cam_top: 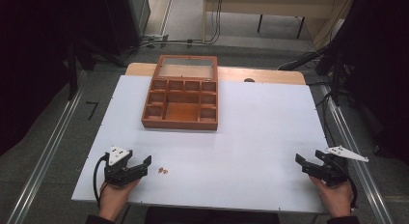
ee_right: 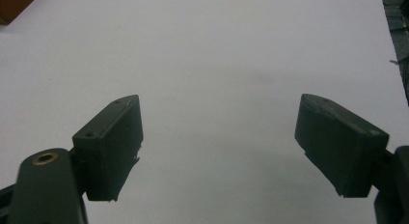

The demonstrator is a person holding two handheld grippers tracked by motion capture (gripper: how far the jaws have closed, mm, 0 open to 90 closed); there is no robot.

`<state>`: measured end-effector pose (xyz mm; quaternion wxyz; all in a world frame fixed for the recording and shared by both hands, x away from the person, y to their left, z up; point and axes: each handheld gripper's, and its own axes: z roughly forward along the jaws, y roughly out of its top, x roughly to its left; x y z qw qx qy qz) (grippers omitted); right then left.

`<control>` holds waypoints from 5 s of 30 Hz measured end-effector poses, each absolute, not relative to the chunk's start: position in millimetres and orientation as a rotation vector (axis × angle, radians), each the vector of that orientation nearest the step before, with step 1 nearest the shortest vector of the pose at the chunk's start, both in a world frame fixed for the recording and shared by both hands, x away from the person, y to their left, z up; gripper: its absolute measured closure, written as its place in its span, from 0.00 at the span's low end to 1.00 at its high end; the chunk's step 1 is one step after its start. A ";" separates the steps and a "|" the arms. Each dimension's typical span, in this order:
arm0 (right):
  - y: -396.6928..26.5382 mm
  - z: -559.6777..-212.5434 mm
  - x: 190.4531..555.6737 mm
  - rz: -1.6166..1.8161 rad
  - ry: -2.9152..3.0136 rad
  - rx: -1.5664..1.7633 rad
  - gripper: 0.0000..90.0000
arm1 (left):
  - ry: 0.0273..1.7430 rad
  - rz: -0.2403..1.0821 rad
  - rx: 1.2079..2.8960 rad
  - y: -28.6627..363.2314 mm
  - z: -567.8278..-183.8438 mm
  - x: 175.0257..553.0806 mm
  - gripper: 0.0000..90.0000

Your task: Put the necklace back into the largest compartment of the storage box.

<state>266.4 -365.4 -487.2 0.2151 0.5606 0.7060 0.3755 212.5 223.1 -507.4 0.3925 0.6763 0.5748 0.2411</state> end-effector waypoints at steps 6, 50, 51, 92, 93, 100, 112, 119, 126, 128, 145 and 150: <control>-365.0 -487.6 266.6 1.038 1.958 1.555 0.17 | 1.448 0.617 1.708 220.0 -506.2 209.4 0.31; -364.3 -488.6 266.7 1.028 1.966 1.552 0.18 | 1.339 0.567 1.817 187.1 -512.7 201.5 0.65; -364.2 -488.6 266.7 1.027 1.966 1.553 0.18 | 1.338 0.565 1.822 187.1 -512.9 201.8 0.65; -364.3 -488.6 266.5 1.021 1.968 1.550 0.18 | 1.352 0.458 1.882 180.7 -515.3 207.5 0.97; -364.5 -488.5 266.4 1.021 1.967 1.551 0.18 | 1.358 0.451 1.870 182.3 -515.1 207.8 0.97; -364.9 -488.5 266.6 1.022 1.966 1.551 0.18 | 1.354 0.446 1.841 185.8 -512.5 207.1 0.97; -365.4 -489.1 267.4 1.017 1.972 1.562 0.17 | 1.350 0.467 1.758 195.7 -501.5 203.9 0.97; -365.4 -489.7 267.9 1.012 1.978 1.562 0.17 | 1.338 0.487 1.741 197.0 -496.2 202.5 0.97; -365.8 -489.8 268.2 1.011 1.980 1.564 0.17 | 1.339 0.498 1.726 197.8 -493.0 203.5 0.97; -365.9 -489.9 268.3 1.011 1.981 1.565 0.17 | 1.338 0.500 1.713 198.1 -491.5 203.9 0.97; -365.4 -490.3 269.1 1.008 1.979 1.567 0.17 | 1.318 0.506 1.685 193.7 -481.6 214.3 0.97; -365.5 -490.4 269.2 1.007 1.980 1.567 0.17 | 1.313 0.512 1.683 190.9 -479.1 218.5 0.97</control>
